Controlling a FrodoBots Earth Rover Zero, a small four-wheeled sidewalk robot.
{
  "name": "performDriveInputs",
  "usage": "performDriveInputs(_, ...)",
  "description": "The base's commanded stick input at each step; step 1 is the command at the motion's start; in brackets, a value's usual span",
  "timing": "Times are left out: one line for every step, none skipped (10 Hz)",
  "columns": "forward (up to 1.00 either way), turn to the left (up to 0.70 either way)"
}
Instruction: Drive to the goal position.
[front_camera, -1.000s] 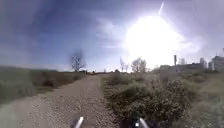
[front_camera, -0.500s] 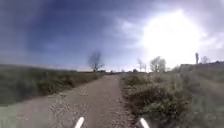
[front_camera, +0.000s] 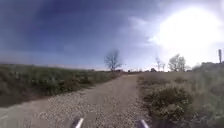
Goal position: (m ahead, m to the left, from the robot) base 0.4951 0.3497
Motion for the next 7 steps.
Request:
performDriveInputs(0.11,0.00)
performDriveInputs(0.29,0.00)
performDriveInputs(0.48,0.00)
performDriveInputs(0.50,0.00)
performDriveInputs(0.50,0.00)
performDriveInputs(0.50,0.00)
performDriveInputs(0.50,0.00)
